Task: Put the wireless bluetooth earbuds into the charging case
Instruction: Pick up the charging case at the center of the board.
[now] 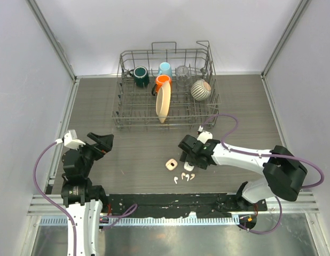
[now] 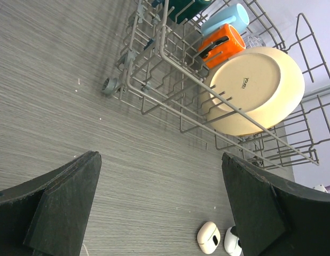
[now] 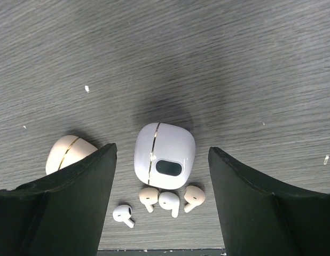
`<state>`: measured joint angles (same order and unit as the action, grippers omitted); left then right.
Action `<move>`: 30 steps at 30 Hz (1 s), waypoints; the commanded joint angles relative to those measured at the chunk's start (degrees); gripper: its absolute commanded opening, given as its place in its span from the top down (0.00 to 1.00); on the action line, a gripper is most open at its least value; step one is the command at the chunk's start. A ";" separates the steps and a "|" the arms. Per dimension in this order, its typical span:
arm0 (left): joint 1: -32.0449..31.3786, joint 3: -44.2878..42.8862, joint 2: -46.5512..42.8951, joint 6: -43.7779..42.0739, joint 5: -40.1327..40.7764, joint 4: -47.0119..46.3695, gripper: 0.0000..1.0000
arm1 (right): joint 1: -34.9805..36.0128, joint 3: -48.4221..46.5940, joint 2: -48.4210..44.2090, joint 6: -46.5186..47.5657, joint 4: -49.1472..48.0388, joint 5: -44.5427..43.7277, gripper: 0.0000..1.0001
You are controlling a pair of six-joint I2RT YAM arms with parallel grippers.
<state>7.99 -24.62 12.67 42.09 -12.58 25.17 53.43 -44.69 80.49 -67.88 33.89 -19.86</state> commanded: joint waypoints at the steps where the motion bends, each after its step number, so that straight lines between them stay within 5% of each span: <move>1: 0.19 -1.39 0.34 -0.34 -0.52 -0.65 0.00 | 0.18 -0.93 0.98 -1.47 -1.11 -0.97 0.27; 30: 0.19 -1.57 1.49 -0.43 -0.52 -0.73 0.00 | 0.27 0.30 5.47 -1.38 -3.74 -0.18 0.44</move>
<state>7.99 -24.62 13.87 42.00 -12.58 25.17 53.43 -44.69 84.90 -67.64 31.31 -19.35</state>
